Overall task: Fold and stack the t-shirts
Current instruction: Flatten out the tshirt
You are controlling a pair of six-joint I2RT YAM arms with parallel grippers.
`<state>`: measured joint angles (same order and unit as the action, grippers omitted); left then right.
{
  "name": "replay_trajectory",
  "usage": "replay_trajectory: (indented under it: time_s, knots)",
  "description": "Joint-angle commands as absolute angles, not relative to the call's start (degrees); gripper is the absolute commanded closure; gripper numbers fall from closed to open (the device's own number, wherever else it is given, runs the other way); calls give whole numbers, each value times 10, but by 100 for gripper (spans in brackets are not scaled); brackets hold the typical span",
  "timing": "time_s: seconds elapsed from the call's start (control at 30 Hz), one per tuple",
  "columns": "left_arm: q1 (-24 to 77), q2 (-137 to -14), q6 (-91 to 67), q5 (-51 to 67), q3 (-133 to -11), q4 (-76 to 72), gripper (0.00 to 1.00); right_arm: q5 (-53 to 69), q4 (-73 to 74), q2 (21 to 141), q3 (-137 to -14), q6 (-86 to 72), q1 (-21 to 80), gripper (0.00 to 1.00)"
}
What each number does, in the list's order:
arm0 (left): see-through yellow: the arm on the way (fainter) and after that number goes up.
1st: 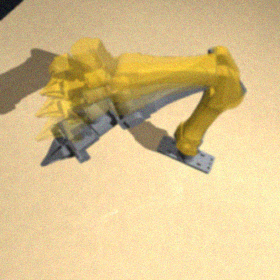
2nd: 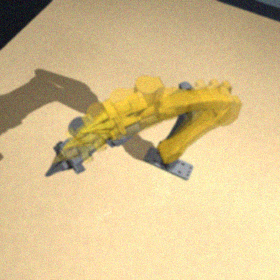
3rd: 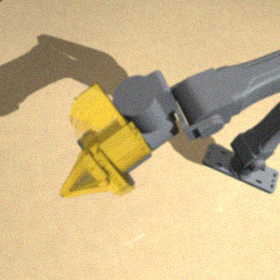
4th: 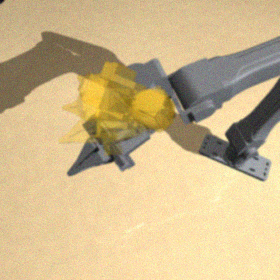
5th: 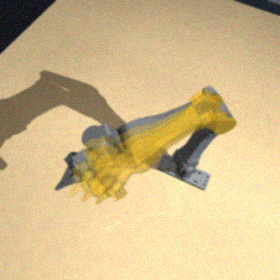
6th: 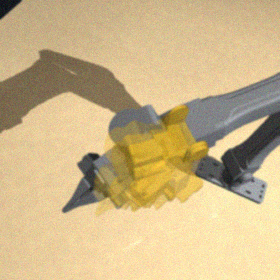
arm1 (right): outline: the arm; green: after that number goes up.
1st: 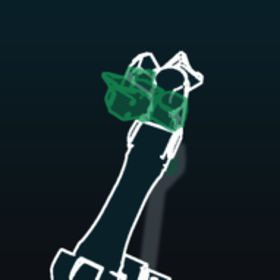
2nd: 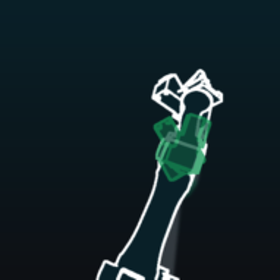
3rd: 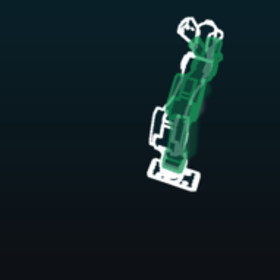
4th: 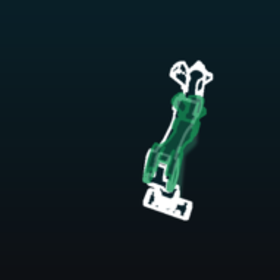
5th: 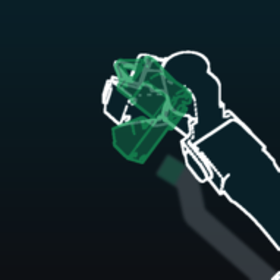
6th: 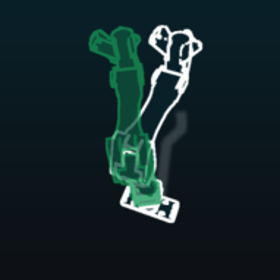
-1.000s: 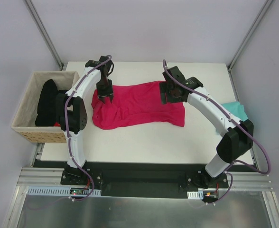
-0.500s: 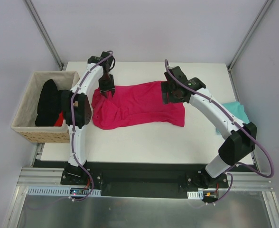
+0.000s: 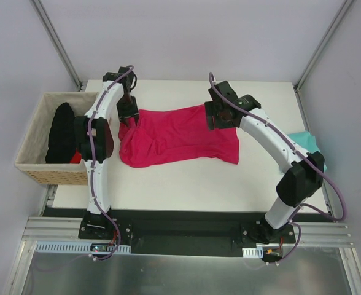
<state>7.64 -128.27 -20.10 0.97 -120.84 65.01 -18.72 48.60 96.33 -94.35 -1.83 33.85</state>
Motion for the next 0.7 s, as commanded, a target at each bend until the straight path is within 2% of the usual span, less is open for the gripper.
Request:
replay_trajectory:
  time_s: [0.0,0.67]
  knots:
    - [79,-1295,-191,10,-1228,672,63,-185,498,974,-981,-8,340,26]
    - [88,-1311,-201,39,-1237,673,63,-192,504,976,-982,-4,338,26]
